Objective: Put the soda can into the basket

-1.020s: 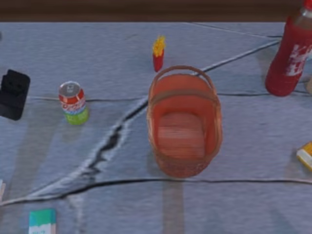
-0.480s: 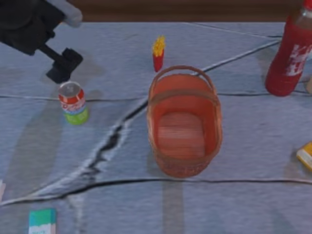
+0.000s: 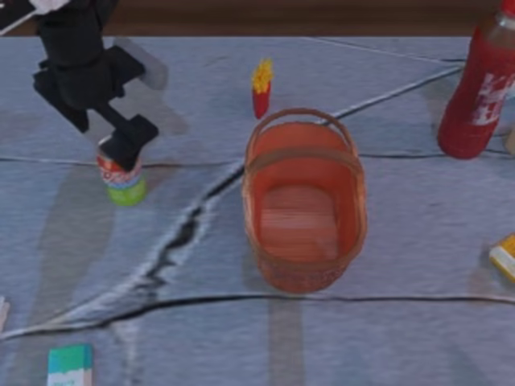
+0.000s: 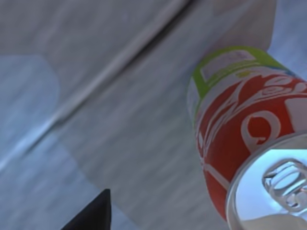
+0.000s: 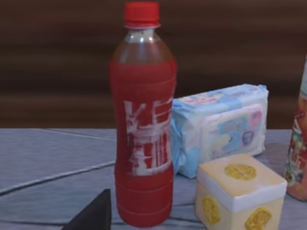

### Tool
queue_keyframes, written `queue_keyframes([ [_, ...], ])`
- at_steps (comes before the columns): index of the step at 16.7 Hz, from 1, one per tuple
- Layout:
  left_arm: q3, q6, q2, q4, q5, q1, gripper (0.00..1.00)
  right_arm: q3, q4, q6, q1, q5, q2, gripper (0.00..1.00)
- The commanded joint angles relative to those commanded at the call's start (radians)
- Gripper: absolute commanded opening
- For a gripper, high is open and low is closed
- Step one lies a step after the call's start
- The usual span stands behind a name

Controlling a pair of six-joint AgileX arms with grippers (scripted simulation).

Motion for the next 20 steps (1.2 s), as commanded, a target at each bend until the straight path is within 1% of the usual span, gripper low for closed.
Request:
queue_keyframes([
  [5, -0.006, 0.000, -0.001, 0.006, 0.000, 0.005, 1.00, 0.000, 0.000, 0.000, 0.000, 0.000, 0.000, 1.00],
  [11, -0.124, 0.001, 0.030, 0.156, 0.000, 0.001, 1.00, 0.000, 0.000, 0.000, 0.000, 0.000, 0.000, 1.00],
  [16, -0.141, 0.001, 0.035, 0.176, 0.000, 0.001, 1.00, 0.000, 0.000, 0.000, 0.000, 0.000, 0.000, 1.00],
  [20, -0.141, 0.001, 0.035, 0.176, 0.000, 0.001, 0.70, 0.000, 0.000, 0.000, 0.000, 0.000, 0.000, 1.00],
])
